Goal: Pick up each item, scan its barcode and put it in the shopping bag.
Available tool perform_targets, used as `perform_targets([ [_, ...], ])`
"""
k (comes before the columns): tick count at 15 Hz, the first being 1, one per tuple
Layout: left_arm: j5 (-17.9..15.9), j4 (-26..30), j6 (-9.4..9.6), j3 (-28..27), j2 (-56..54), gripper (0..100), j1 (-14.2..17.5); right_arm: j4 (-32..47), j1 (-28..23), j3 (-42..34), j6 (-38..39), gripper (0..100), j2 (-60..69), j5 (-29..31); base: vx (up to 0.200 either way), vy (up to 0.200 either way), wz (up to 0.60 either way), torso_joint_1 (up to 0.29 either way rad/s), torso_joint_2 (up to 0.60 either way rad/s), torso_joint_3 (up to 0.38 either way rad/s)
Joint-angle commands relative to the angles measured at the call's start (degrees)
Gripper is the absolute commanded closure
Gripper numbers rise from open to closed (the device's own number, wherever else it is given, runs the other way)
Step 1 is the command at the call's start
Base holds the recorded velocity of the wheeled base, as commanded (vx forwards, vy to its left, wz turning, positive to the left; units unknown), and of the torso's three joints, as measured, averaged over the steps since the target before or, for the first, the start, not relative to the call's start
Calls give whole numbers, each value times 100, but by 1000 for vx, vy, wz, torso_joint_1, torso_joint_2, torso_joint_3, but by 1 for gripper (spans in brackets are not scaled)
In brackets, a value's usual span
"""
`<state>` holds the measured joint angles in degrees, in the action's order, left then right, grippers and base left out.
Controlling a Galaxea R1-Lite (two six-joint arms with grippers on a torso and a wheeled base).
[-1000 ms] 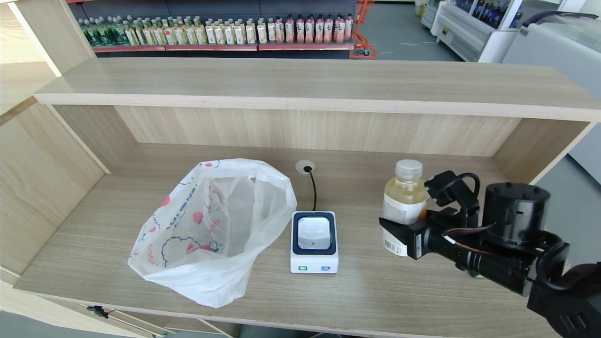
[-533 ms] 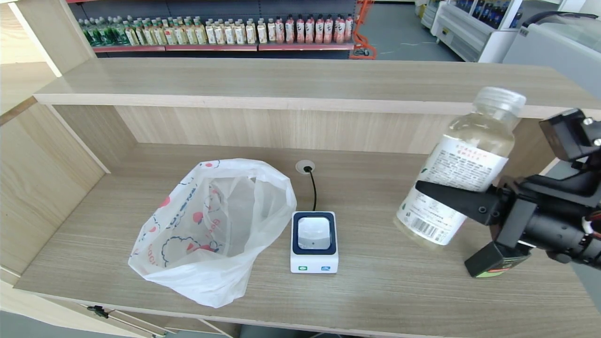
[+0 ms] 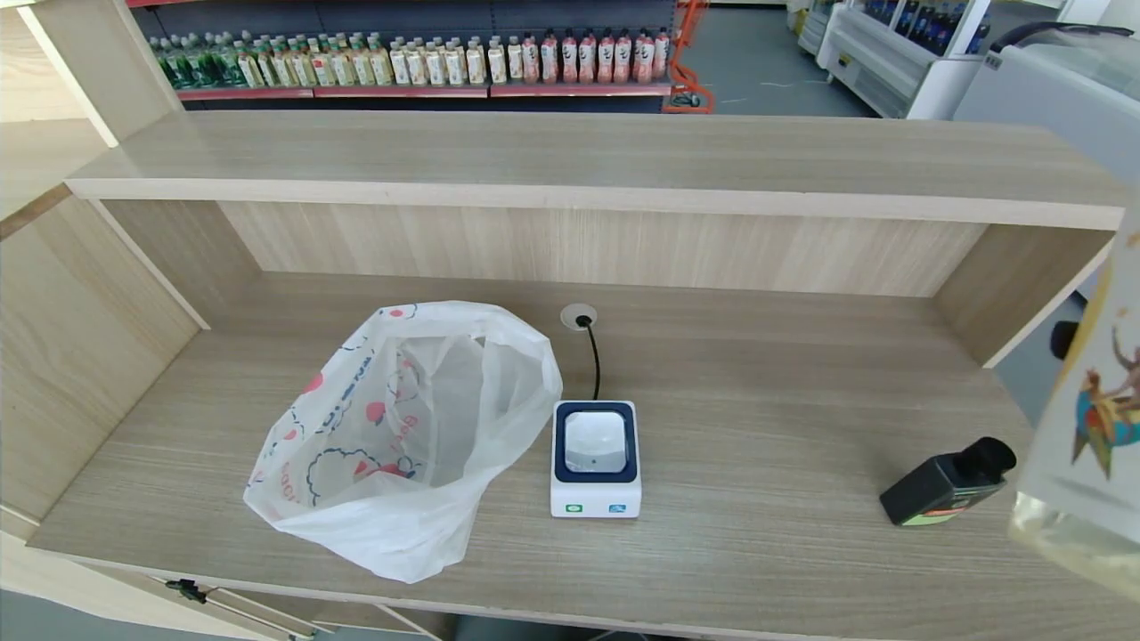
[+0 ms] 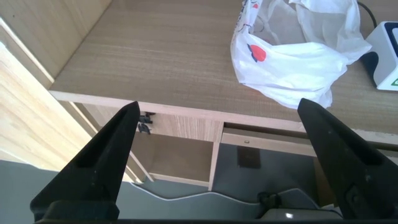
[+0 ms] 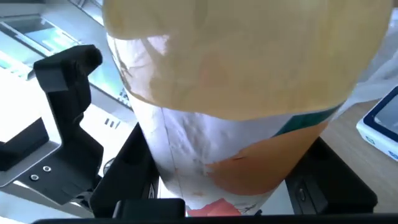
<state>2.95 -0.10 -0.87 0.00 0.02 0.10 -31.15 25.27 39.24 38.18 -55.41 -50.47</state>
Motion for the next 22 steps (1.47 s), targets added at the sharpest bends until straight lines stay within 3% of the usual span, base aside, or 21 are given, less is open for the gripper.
perform_targets([
  [1,4,1,-1,0,-2,0,-1,30,4,57,14,100,109,-112,0,0,0,0,0,0],
  [8,4,1,-1,0,-2,0,-1,135,57,-66,524,100,329,-464,0,0,0,0,0,0],
  [19,4,1,-1,0,-2,0,-1,126,57,-215,489,100,294,-868,0,0,0,0,0,0],
  [22,4,1,-1,0,-2,0,-1,153,-66,-417,-874,100,100,-824,0,0,0,0,0,0],
])
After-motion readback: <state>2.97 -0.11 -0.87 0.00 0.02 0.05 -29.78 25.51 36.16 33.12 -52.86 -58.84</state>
